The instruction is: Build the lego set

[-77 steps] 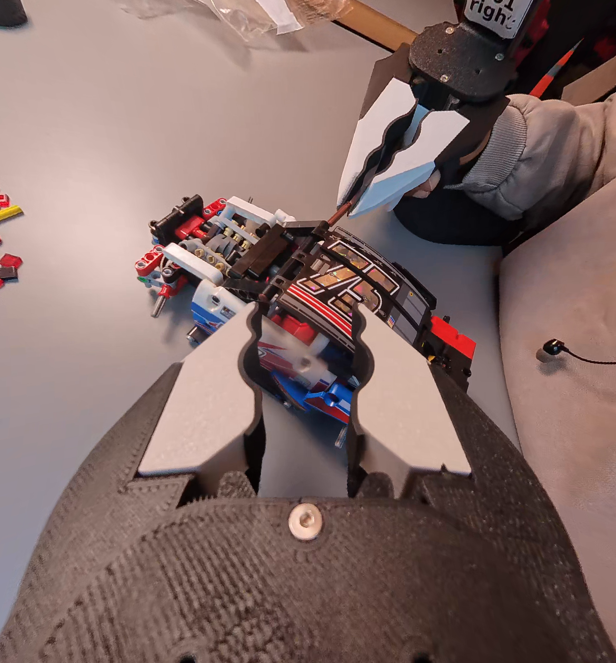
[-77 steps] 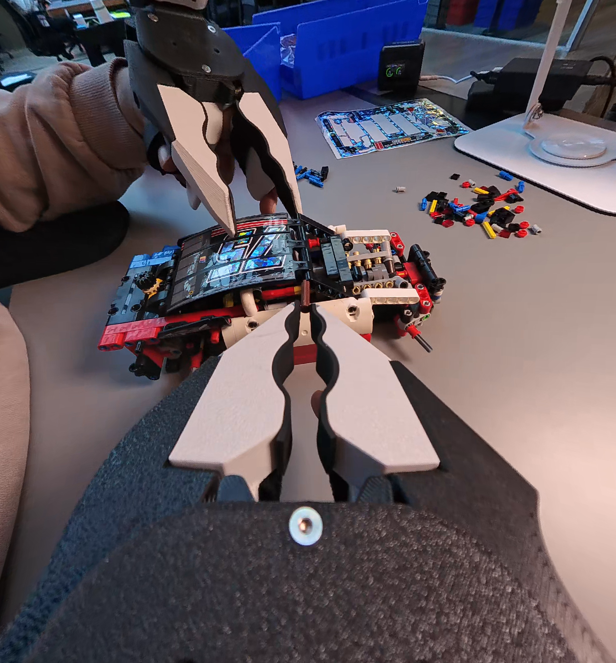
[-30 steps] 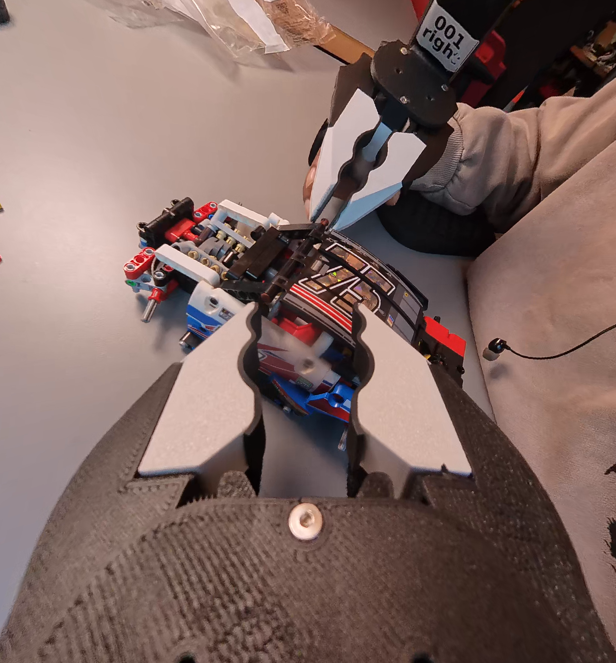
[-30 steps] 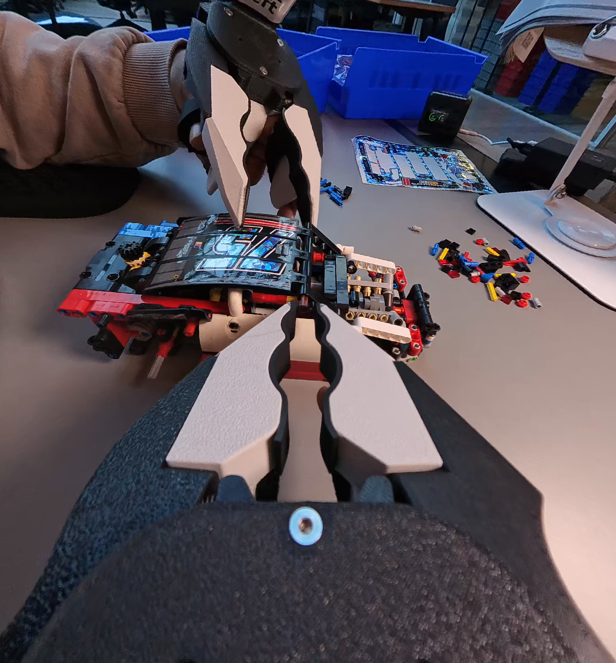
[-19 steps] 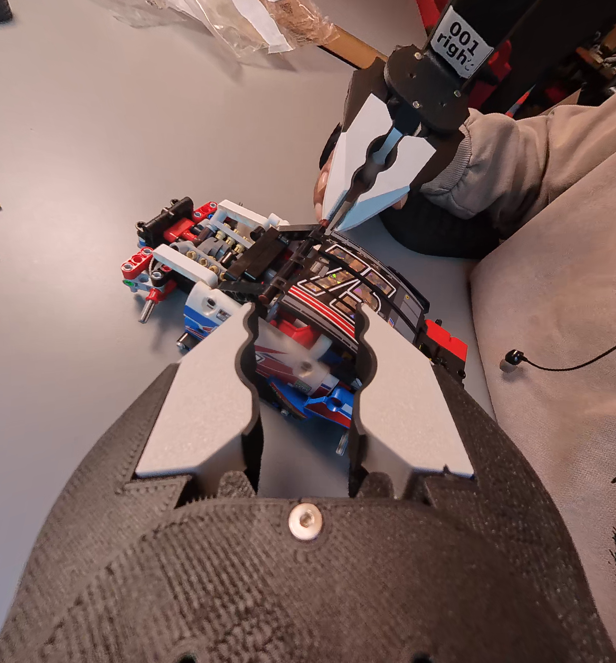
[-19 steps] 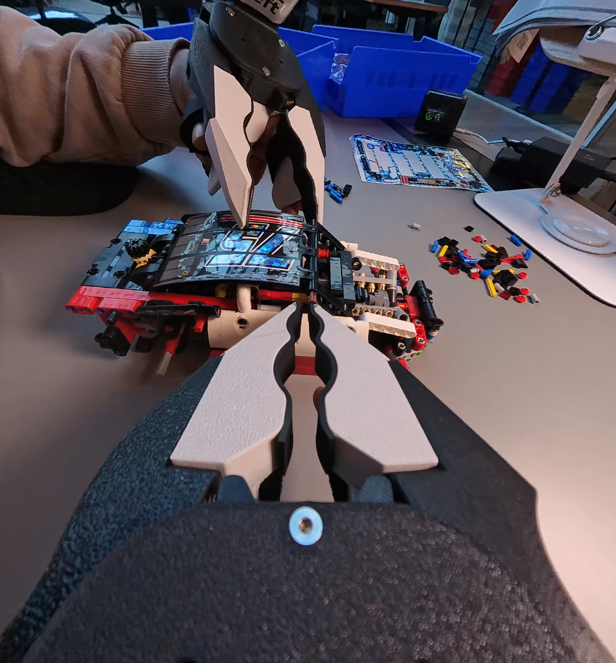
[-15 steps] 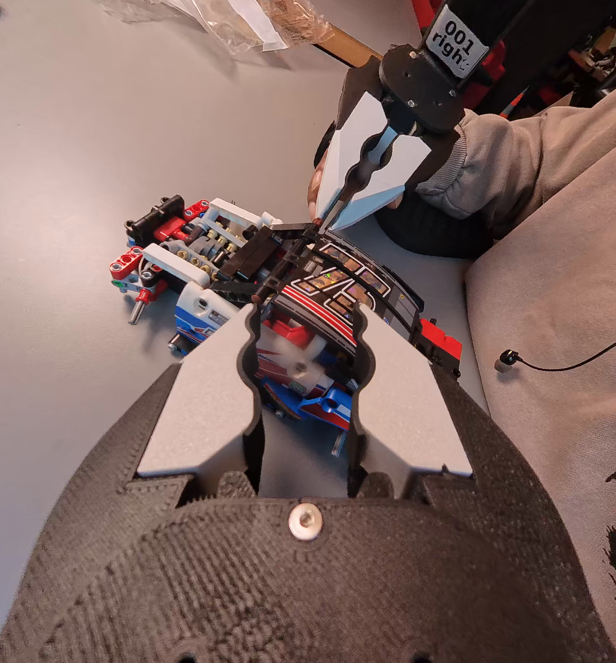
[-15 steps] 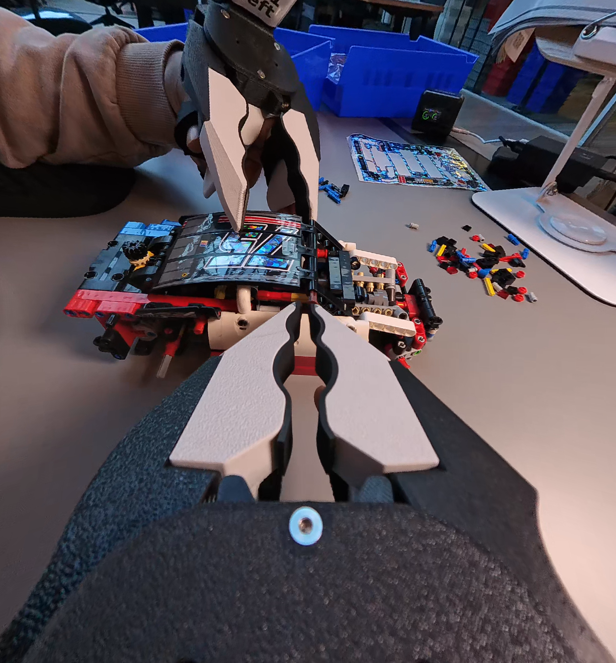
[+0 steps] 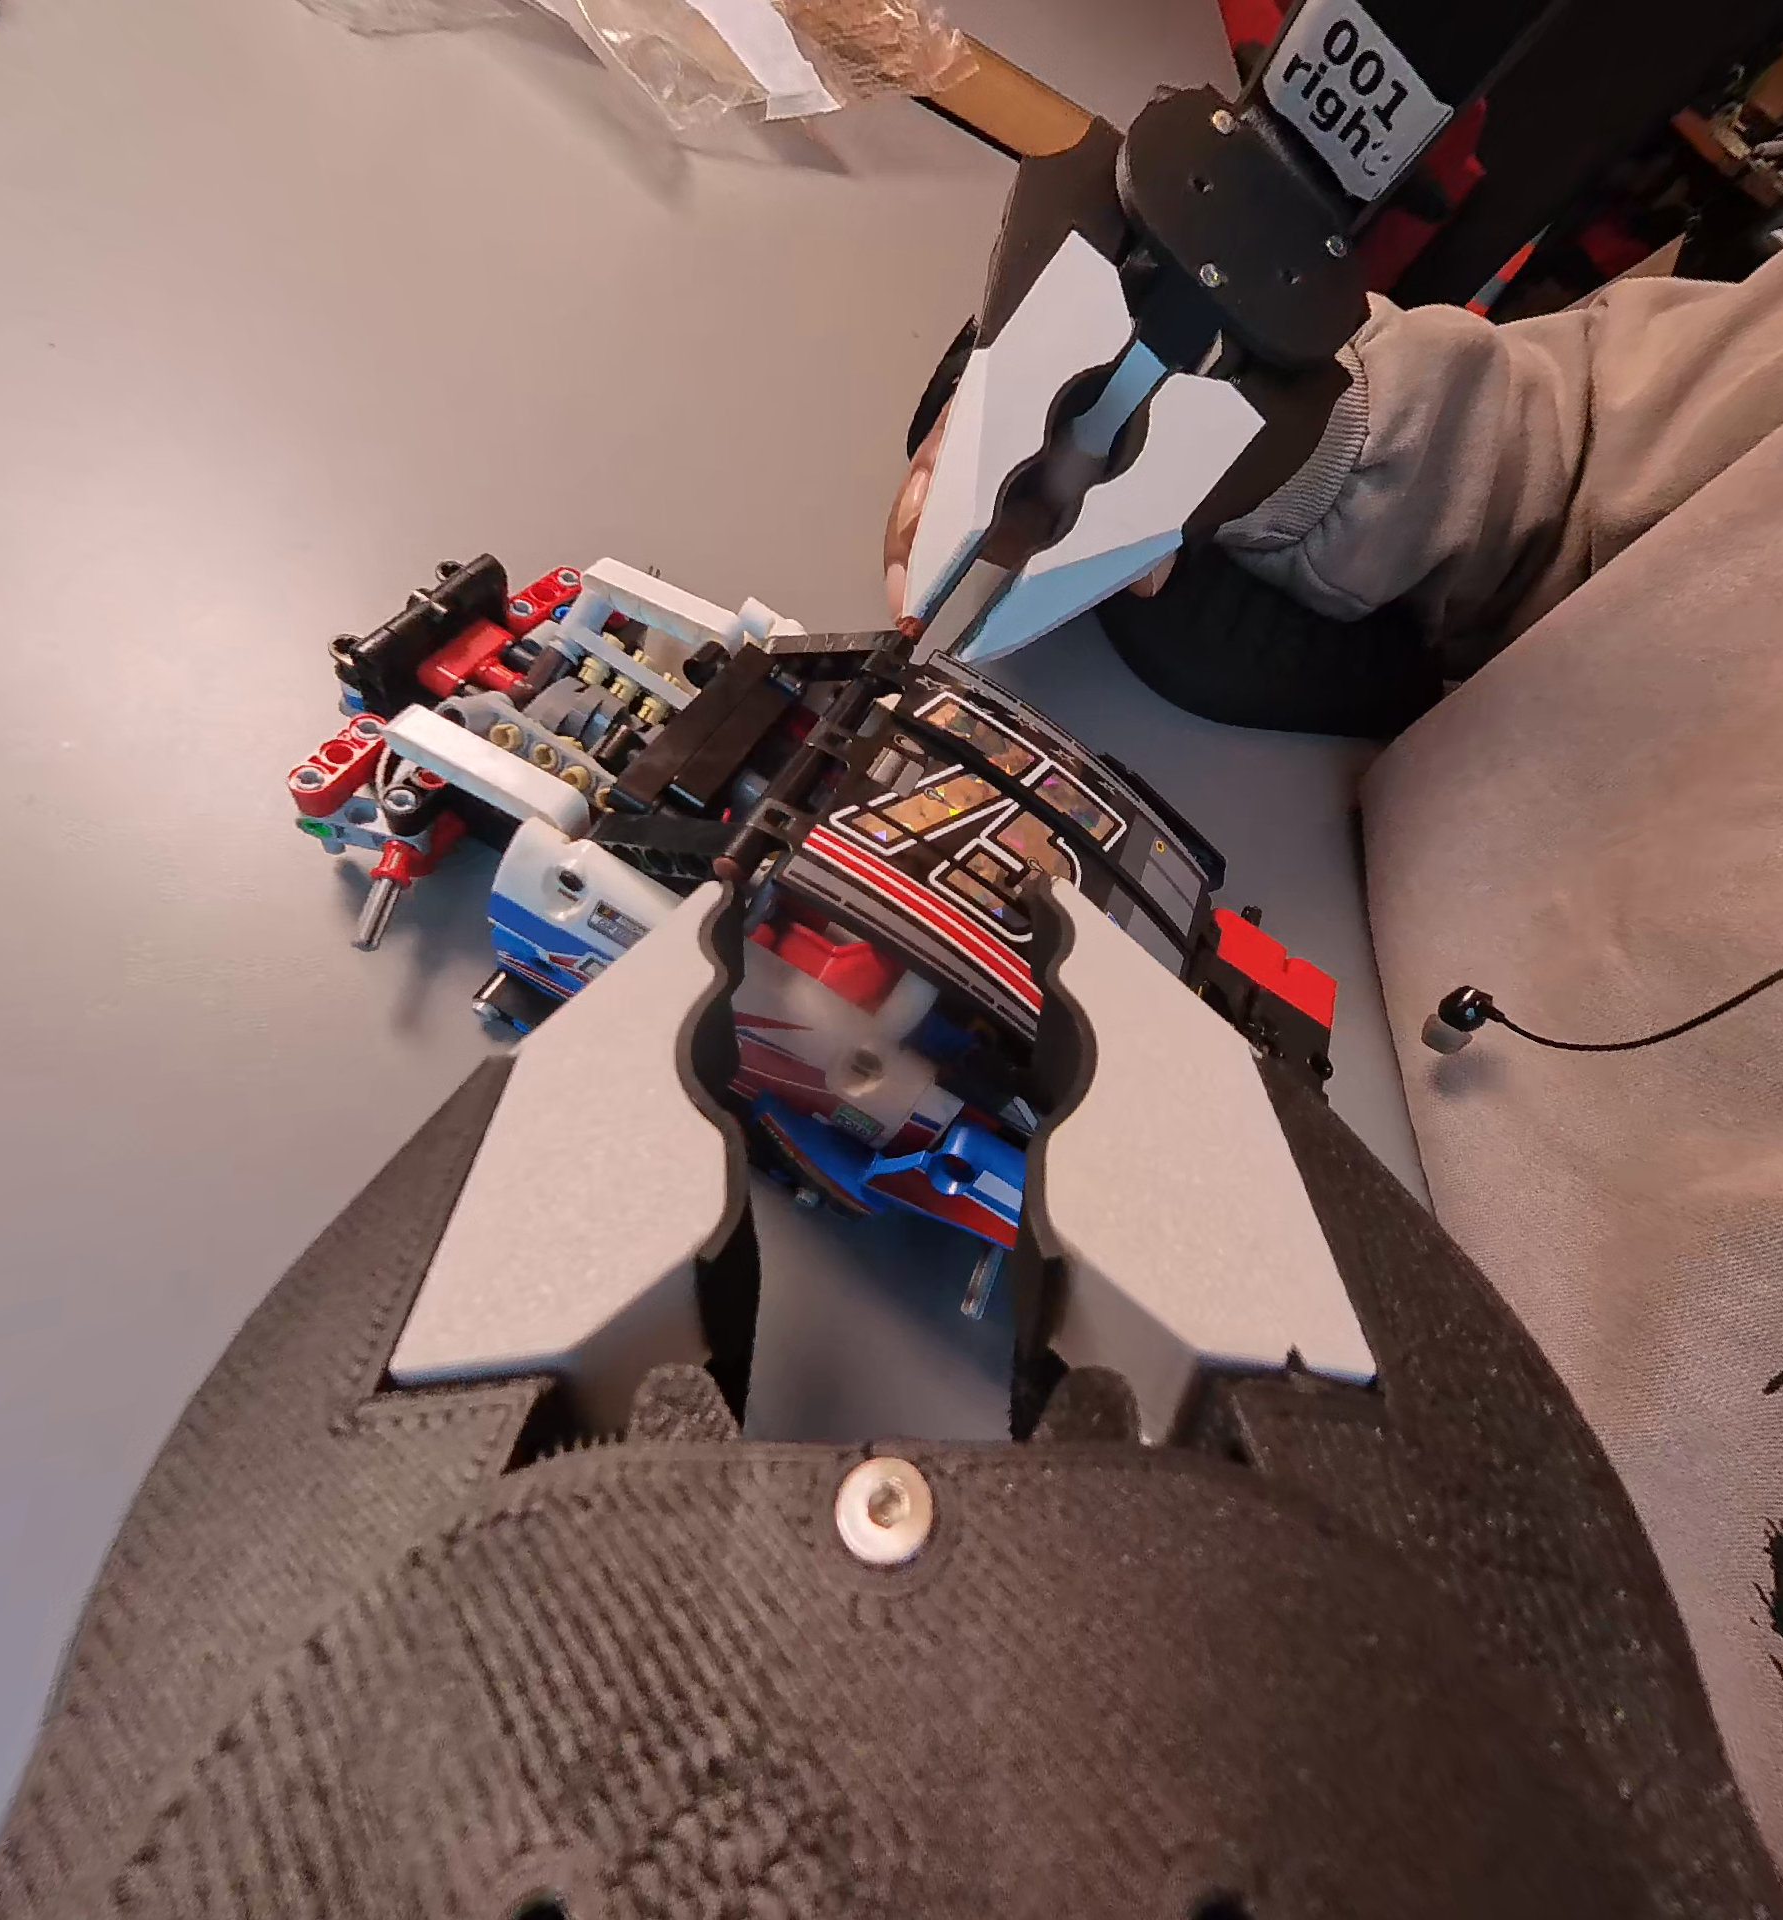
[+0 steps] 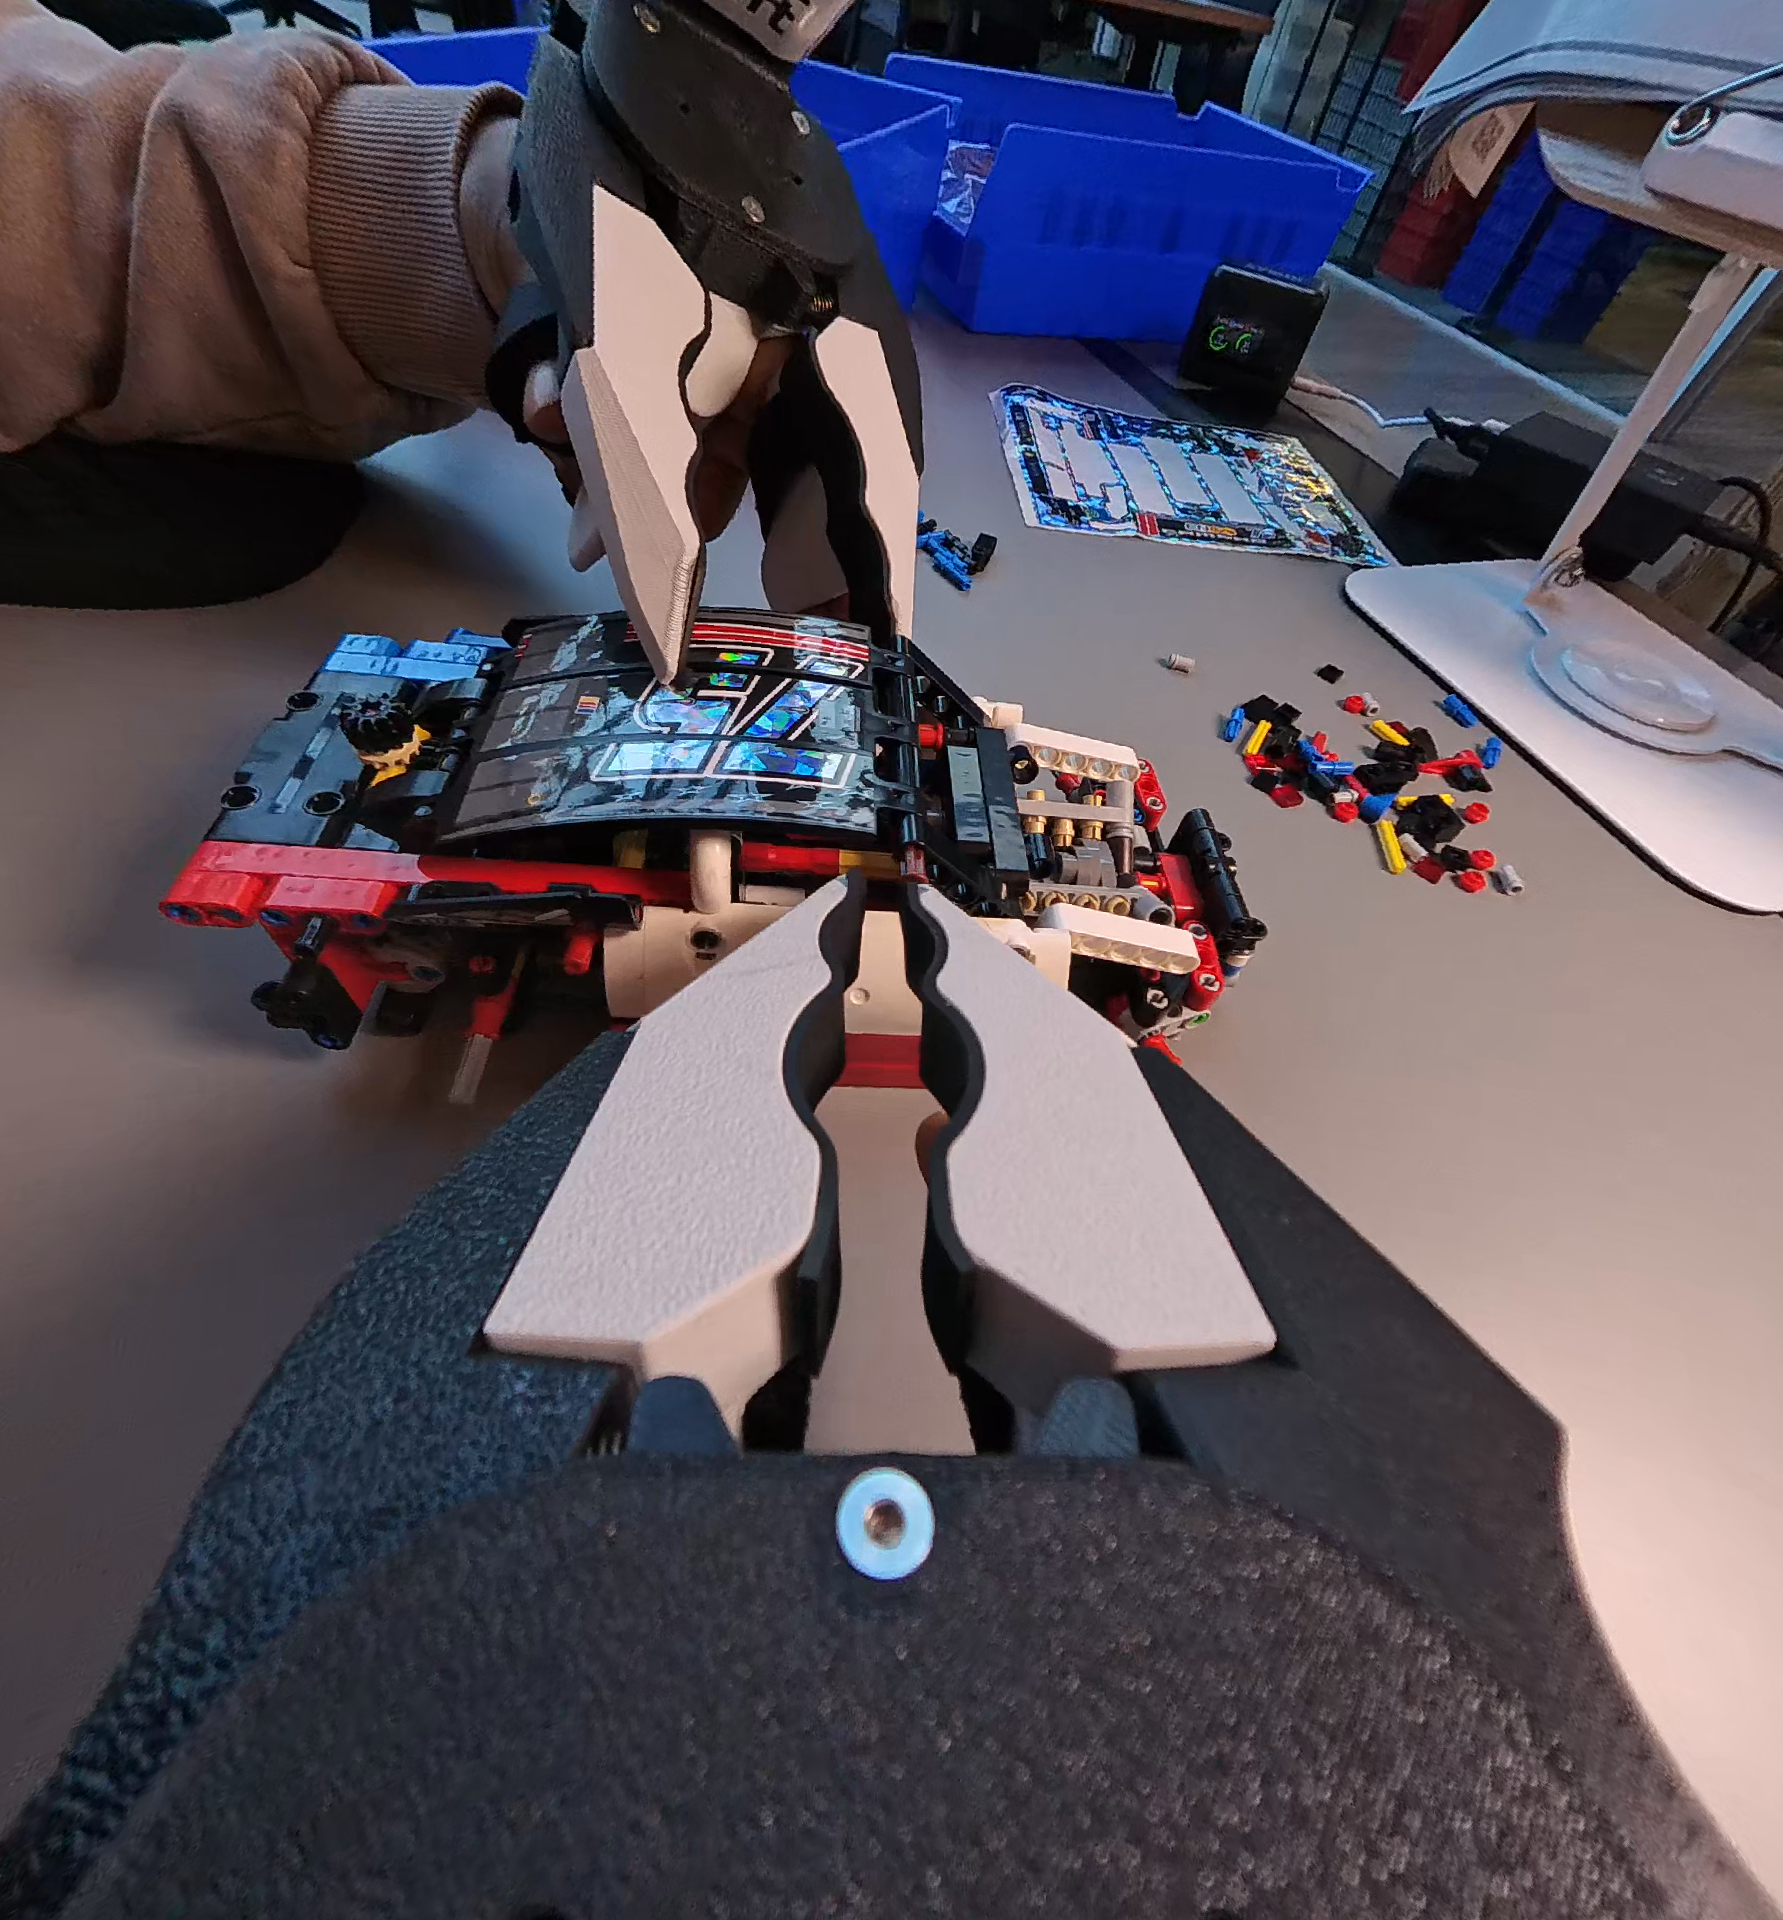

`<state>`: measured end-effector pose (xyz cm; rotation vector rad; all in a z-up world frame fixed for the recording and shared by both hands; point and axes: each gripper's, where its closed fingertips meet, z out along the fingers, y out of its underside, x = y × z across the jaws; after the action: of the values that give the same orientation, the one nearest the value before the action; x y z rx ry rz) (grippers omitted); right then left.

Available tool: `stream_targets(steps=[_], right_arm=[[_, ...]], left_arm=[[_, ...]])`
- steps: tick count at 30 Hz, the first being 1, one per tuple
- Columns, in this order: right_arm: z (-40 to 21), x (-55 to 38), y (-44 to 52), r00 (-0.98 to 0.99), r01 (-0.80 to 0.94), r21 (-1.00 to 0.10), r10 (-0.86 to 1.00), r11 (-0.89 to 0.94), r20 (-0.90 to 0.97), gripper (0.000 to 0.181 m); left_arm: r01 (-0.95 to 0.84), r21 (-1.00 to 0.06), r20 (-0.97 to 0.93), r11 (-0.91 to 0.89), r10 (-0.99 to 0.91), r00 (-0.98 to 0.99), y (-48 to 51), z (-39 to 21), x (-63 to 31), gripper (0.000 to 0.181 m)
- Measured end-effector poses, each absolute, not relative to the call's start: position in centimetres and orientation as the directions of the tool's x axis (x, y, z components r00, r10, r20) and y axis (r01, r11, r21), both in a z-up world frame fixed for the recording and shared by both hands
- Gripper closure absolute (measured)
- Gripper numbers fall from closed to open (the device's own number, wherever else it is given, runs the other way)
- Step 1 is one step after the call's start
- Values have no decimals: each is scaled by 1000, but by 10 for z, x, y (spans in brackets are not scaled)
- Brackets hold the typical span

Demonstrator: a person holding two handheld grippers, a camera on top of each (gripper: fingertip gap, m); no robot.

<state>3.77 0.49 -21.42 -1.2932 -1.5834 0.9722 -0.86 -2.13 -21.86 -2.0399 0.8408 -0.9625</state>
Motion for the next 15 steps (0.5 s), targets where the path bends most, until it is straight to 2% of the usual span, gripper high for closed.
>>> stream_targets(steps=[15], right_arm=[[-215,33,10,-82,308,-941,989,142,123,173]], left_arm=[[-241,-826,299,-509,-759,579,-11,-215,-17,122]])
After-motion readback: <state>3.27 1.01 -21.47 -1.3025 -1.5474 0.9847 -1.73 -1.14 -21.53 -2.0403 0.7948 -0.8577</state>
